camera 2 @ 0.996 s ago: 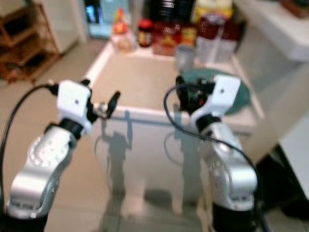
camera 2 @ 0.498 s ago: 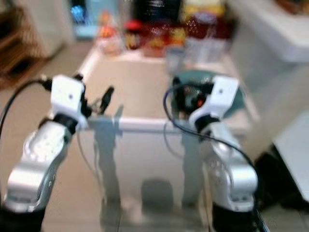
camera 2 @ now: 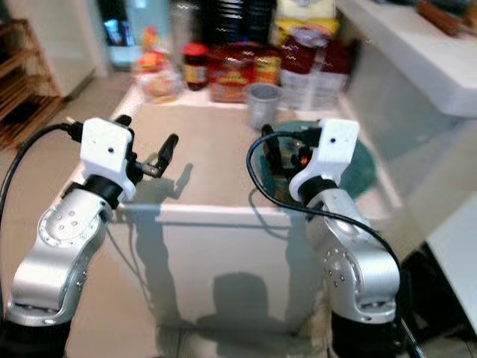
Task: Setting the table
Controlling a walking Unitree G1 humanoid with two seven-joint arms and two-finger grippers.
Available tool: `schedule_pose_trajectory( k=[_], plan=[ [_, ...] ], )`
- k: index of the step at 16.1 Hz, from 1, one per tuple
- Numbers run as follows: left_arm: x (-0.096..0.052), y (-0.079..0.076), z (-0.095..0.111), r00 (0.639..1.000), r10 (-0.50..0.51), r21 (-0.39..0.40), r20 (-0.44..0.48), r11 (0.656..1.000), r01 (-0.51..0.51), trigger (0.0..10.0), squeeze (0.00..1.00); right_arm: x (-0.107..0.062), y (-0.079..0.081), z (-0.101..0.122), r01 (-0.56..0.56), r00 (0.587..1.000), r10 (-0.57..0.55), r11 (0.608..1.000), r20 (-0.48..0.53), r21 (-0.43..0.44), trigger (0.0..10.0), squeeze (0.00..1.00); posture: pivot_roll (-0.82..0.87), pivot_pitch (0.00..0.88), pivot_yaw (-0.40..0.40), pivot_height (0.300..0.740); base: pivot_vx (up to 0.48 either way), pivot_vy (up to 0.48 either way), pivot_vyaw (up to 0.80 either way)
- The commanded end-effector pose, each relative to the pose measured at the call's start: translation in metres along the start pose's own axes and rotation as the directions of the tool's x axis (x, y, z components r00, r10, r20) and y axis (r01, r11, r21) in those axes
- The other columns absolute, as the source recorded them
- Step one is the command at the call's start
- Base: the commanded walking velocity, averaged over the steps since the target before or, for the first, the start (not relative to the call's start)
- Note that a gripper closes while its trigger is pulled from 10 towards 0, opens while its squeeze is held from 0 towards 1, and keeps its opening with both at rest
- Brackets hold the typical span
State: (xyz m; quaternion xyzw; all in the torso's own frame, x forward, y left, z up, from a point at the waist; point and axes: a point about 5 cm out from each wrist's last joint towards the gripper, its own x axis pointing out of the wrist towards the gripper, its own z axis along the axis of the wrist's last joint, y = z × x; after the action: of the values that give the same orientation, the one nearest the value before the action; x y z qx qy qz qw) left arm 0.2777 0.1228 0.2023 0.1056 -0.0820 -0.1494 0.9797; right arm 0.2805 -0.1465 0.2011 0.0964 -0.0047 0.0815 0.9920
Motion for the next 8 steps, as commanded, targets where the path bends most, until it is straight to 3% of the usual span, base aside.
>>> schedule_pose_trajectory(
  k=[1, 2, 3, 5, 8],
  plan=[
    [-0.001, -0.003, 0.002, 1.000, -0.021, 0.002, 0.006, 1.000, 0.021, 10.0, 0.32, 0.003, -0.004, 0.000, 0.052, 0.998, -0.052, 0.999, -0.043, 0.007, 10.0, 0.00, 0.07, 0.020, -0.030, 0.740, 0.000, 0.000, 0.00],
    [-0.002, -0.005, 0.002, 0.999, -0.037, 0.001, 0.007, 0.999, 0.037, 10.0, 0.17, 0.005, -0.008, 0.001, 0.080, 0.995, -0.079, 0.997, -0.067, 0.019, 10.0, 0.00, 0.07, 0.023, -0.037, 0.740, 0.000, 0.000, 0.00],
    [-0.003, -0.006, 0.003, 0.999, -0.052, 0.001, 0.011, 0.999, 0.052, 10.0, 0.13, 0.007, -0.012, 0.001, 0.105, 0.990, -0.102, 0.994, -0.095, 0.029, 10.0, 0.00, 0.07, 0.023, -0.037, 0.740, 0.000, 0.000, 0.00],
    [-0.006, -0.014, 0.007, 0.991, -0.131, -0.001, 0.038, 0.991, 0.131, 10.0, 0.10, 0.014, -0.029, -0.001, 0.179, 0.970, -0.162, 0.981, -0.183, 0.076, 10.0, 0.00, 0.07, 0.024, -0.044, 0.740, 0.000, 0.000, 0.00],
    [-0.009, -0.027, 0.010, 0.965, -0.258, 0.011, 0.035, 0.966, 0.258, 10.0, 0.11, 0.032, -0.055, -0.003, 0.267, 0.926, -0.241, 0.962, -0.291, 0.053, 10.0, 0.00, 0.08, 0.025, -0.041, 0.740, 0.000, 0.000, 0.00]
  ],
)
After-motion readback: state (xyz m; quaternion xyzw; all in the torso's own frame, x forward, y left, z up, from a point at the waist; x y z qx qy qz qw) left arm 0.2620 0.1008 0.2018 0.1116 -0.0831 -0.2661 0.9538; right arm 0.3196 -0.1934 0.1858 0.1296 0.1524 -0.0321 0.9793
